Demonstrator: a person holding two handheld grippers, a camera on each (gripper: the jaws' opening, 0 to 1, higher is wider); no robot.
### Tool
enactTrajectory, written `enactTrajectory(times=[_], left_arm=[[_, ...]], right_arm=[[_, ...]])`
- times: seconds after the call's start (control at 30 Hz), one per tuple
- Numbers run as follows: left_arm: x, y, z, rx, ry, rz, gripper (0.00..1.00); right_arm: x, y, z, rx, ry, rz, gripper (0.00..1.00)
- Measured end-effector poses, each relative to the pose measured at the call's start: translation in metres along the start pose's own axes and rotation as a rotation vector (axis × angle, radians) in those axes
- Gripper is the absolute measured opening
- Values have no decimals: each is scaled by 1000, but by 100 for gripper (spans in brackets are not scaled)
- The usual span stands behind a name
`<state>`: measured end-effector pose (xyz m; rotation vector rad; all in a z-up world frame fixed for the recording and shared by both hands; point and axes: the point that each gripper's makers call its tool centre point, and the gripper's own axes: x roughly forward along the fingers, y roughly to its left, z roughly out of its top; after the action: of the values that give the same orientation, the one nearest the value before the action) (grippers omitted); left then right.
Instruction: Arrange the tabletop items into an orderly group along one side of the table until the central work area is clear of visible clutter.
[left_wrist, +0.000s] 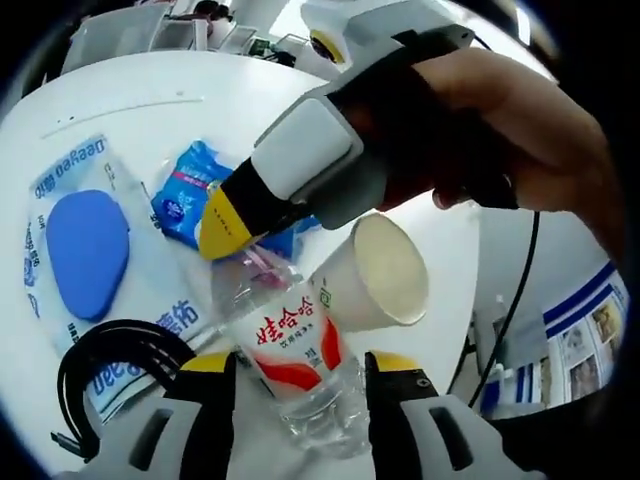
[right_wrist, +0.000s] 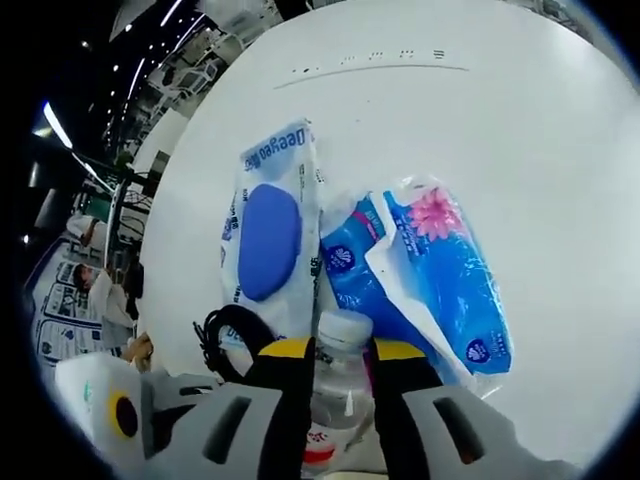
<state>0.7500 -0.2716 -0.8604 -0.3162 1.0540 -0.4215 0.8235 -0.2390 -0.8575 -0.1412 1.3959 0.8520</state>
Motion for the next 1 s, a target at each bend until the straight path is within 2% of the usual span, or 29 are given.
enactTrajectory(times=[0.27, 0.4, 0.53, 0.8, 1.0], left_arm=[[2, 1, 0, -35, 0, -19, 49], [1, 0, 0, -48, -17, -19, 49], [1, 0, 0, -49, -25, -16, 49], [4, 0, 1, -44, -38, -11, 49], [4, -1, 0, -44, -36, -15, 49]], right_arm=[[-6, 0, 0, -1, -13, 5, 14], [-7, -2, -1, 50, -19, 29, 14], [-6, -1, -1, 58, -13, 35, 15], [6, -2, -3, 40, 10, 15, 19], [10, -6, 3, 51, -13, -9, 19]])
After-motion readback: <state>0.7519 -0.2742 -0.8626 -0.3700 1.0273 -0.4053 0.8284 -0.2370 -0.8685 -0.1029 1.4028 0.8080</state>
